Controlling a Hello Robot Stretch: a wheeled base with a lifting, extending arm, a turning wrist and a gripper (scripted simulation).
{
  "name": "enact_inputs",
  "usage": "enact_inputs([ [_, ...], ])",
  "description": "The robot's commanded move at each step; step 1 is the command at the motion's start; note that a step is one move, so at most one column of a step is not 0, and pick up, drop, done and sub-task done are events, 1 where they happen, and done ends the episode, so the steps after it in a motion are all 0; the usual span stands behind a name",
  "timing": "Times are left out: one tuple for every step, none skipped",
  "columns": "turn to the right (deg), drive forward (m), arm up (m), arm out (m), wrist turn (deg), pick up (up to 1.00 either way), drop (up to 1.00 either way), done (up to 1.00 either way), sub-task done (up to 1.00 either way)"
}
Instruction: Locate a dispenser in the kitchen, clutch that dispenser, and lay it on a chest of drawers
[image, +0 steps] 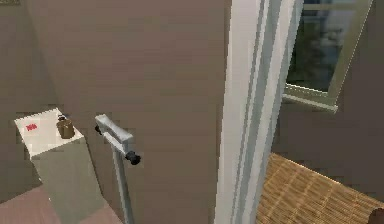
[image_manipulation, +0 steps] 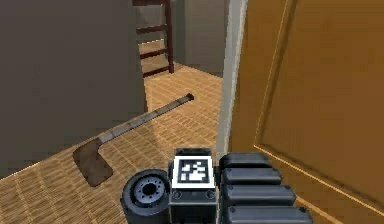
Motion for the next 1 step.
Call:
enact_inputs([
  [0.0, 0.20, 0.00, 0.00, 0.0, 0.00, 0.00, 0.00, 0.00],
])
